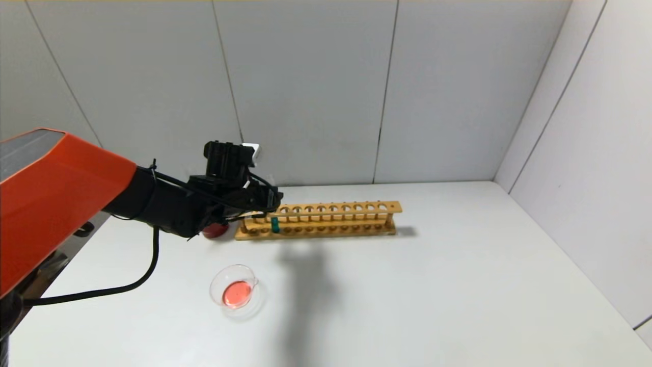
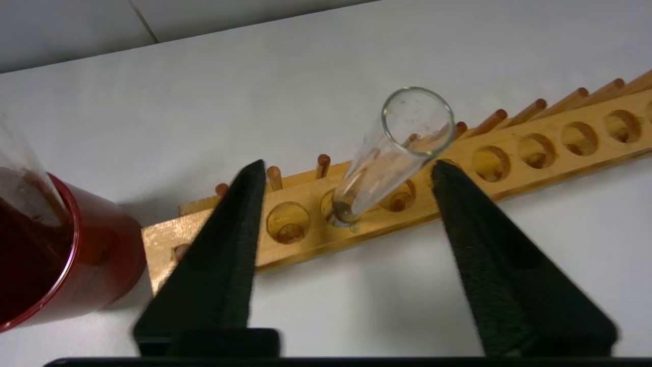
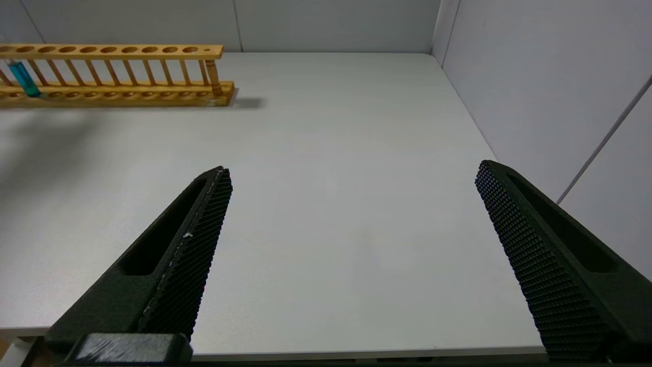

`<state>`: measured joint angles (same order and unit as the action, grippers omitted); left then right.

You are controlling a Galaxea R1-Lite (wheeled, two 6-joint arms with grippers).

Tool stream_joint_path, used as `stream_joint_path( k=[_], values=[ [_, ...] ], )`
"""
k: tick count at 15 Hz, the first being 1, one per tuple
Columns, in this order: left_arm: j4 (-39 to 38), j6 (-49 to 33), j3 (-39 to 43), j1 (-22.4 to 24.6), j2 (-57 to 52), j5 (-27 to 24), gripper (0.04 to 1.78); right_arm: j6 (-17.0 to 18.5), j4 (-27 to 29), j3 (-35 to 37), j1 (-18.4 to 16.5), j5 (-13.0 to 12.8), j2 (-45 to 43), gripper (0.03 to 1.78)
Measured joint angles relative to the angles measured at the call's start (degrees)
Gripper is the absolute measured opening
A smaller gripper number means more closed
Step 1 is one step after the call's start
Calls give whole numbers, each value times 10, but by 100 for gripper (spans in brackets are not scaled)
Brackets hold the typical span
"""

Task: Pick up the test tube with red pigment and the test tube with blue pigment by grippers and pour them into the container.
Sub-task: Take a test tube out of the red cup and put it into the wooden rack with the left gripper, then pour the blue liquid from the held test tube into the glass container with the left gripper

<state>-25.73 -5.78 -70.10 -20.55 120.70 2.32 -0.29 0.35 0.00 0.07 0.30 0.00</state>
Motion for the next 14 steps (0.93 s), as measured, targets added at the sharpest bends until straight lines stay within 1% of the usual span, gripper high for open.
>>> stream_joint_path(
  k=[2,3,4,5,9,14],
  values=[
    [-1,5,-18,-1,17,0,63,0,0,0,0,0,0,175],
    [-1,5,-23,-2,24,0,48,0,0,0,0,0,0,175],
    [-1,5,-26,-2,28,0,36,0,0,0,0,0,0,175],
    [-2,5,-27,-2,31,1,31,0,0,0,0,0,0,175],
    [-1,6,-27,-3,31,2,31,0,0,0,0,0,0,175],
    [6,40,-26,-6,-6,3,31,0,0,0,0,0,0,175]
  ],
)
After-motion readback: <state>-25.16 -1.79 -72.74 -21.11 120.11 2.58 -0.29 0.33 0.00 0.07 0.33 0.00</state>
